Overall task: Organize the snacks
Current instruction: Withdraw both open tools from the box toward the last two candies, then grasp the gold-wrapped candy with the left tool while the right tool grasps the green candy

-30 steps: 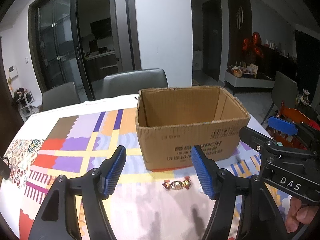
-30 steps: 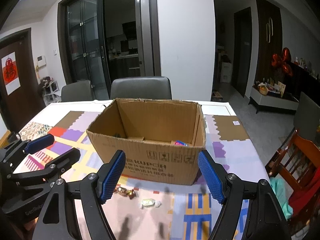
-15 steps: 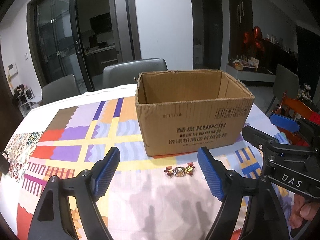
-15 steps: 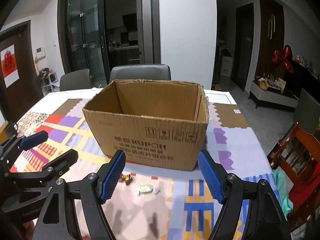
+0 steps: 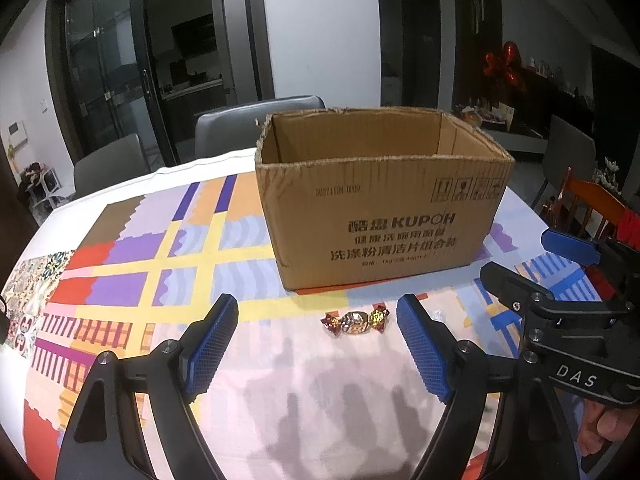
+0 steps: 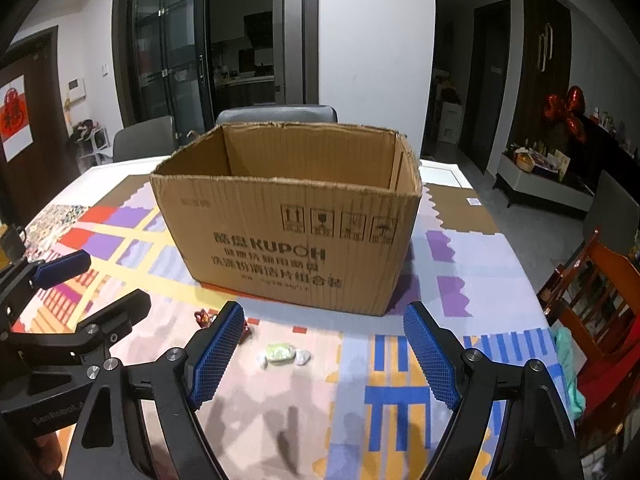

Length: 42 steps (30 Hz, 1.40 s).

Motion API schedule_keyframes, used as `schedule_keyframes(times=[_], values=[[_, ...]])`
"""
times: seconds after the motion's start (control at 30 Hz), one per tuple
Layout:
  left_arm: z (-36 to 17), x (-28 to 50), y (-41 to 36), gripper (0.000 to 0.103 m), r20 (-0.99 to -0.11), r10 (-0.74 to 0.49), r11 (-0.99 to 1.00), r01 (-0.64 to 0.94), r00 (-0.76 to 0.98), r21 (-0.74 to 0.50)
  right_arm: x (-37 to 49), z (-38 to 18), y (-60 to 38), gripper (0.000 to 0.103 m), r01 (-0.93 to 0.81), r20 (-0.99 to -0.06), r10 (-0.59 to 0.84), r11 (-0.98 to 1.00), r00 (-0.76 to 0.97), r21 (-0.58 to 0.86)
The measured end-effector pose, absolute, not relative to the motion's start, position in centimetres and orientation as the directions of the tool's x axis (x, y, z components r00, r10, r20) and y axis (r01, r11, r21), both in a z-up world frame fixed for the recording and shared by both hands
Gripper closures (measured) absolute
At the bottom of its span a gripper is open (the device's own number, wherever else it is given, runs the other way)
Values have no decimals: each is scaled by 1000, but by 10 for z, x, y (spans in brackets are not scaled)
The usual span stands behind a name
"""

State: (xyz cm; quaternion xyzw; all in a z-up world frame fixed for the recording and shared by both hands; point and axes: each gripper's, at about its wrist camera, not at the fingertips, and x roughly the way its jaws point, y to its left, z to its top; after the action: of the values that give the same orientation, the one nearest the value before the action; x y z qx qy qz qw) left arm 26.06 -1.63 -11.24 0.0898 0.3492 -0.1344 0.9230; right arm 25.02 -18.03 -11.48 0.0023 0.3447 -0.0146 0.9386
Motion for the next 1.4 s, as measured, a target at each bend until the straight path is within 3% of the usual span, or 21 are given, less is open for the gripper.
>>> schedule_keyframes(times=[1.4], values=[[-190,309,-12,23,-719,-243,893,440,651,97,286,-207,-166,20,-70,-762,47,998,646,2]])
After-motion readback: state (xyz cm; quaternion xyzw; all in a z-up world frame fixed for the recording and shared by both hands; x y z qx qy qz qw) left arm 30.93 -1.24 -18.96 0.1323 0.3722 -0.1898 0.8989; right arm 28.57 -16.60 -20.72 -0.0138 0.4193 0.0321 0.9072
